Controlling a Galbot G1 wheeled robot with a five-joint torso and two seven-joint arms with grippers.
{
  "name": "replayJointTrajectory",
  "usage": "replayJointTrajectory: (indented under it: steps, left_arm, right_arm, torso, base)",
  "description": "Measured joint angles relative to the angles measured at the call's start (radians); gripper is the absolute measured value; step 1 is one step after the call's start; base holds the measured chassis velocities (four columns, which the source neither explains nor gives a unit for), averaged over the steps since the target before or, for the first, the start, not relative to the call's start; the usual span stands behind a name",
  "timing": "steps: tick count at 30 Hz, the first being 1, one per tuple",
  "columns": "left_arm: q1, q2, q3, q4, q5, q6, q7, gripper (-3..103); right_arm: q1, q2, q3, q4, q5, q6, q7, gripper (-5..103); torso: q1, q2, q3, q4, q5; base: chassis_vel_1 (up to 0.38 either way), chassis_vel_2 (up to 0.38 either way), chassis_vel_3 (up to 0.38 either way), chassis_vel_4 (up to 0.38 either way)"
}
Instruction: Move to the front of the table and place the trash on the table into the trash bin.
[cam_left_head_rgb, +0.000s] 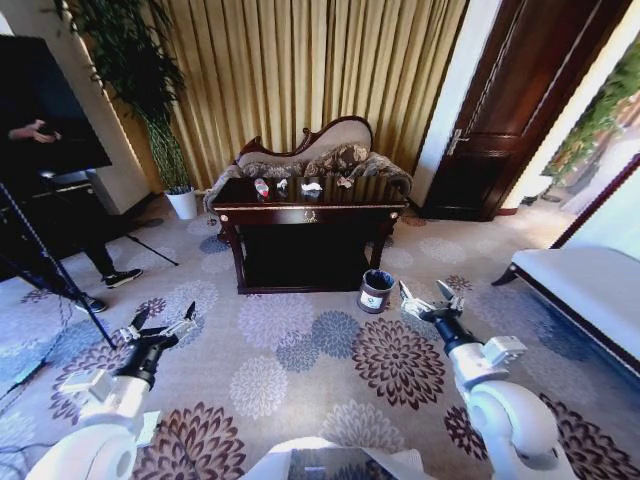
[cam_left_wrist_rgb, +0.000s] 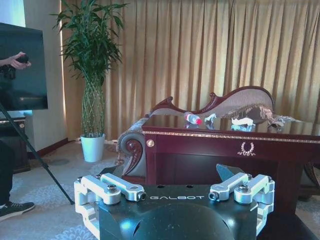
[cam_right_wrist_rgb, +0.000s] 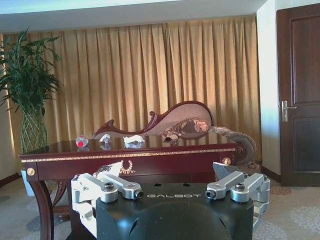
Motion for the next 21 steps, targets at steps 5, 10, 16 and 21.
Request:
replayJointTrajectory:
  steps: [5, 10, 16, 21]
  left_arm:
    - [0.001, -0.001, 0.0, 0.0, 0.004, -0.001, 0.0, 100]
    - [0.001, -0.002, 0.002, 0.001, 0.004, -0.008, 0.002, 100]
    - [0.002, -0.002, 0.001, 0.001, 0.006, -0.024, 0.008, 100]
    - [0.004, -0.002, 0.001, 0.001, 0.006, -0.029, 0.011, 100]
  right_arm:
    - [0.001, 0.001, 0.001, 0.0, 0.0, 0.004, 0.003, 100]
    - [0.005, -0.001, 0.0, 0.002, 0.0, 0.003, 0.003, 100]
    - [0.007, -0.003, -0.001, 0.002, 0.0, 0.001, 0.004, 100]
    - [0.006, -0.003, -0.001, 0.002, 0.0, 0.0, 0.004, 100]
  torso:
    - [0.0, 0.0, 0.0, 0.0, 0.0]
    - [0.0, 0.0, 0.0, 0.0, 0.0]
    - [0.0, 0.0, 0.0, -0.0001, 0.0]
    - [0.0, 0.0, 0.0, 0.0, 0.0]
  base:
    - [0.0, 0.0, 0.0, 0.0]
    - [0.0, 0.0, 0.0, 0.0]
    - [-0.009, 0.008, 0.002, -0.008]
    - [-0.064, 0.077, 0.06, -0.071]
